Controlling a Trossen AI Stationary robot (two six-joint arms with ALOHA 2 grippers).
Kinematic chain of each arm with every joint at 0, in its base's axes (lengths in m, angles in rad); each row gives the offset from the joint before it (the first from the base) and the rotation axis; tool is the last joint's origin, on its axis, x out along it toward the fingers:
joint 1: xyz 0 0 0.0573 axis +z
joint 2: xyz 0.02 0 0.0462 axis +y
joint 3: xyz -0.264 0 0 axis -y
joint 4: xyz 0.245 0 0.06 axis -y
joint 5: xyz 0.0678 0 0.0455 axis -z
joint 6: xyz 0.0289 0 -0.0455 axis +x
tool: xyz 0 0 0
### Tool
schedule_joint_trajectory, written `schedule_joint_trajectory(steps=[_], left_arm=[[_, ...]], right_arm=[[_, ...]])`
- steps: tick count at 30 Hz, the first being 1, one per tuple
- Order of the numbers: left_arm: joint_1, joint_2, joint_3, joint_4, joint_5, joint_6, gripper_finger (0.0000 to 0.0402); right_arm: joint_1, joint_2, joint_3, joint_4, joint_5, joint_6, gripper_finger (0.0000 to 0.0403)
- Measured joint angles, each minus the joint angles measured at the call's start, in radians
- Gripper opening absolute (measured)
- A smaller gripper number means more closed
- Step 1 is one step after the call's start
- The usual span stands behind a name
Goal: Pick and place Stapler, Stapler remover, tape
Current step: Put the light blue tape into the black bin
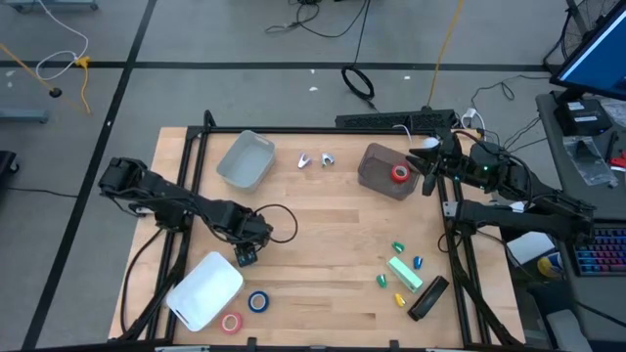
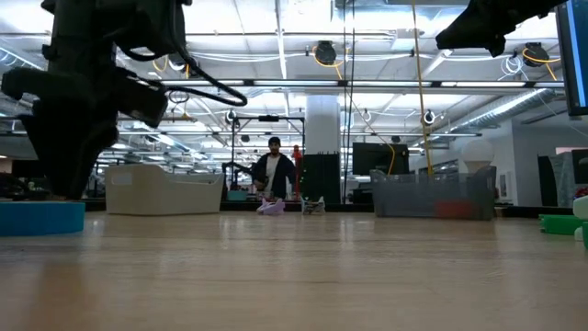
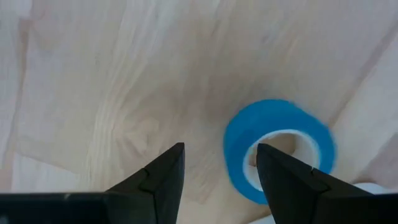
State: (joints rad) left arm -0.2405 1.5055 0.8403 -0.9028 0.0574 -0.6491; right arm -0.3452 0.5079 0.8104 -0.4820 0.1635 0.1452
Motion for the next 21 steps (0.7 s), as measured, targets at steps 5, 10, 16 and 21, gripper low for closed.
schedule_joint_trajectory(steps=[5,10,16,21], left_arm=[[-0.001,0.001,-0.068,0.063,0.055,-0.053,0.0200],[0.000,0.000,-0.080,0.069,0.042,-0.063,0.0200],[0.003,0.000,-0.080,0.068,-0.002,-0.067,0.0137],[0.028,-0.001,-0.079,0.070,-0.058,-0.068,0.0035]], right_arm=[[0.000,0.000,0.000,0.000,-0.002,0.000,0.0093],[0.000,0.000,0.000,0.000,-0.001,0.000,0.0093],[0.000,0.000,0.000,0.000,0.000,0.000,0.0093],[0.000,0.000,0.000,0.000,0.000,0.000,0.0093]])
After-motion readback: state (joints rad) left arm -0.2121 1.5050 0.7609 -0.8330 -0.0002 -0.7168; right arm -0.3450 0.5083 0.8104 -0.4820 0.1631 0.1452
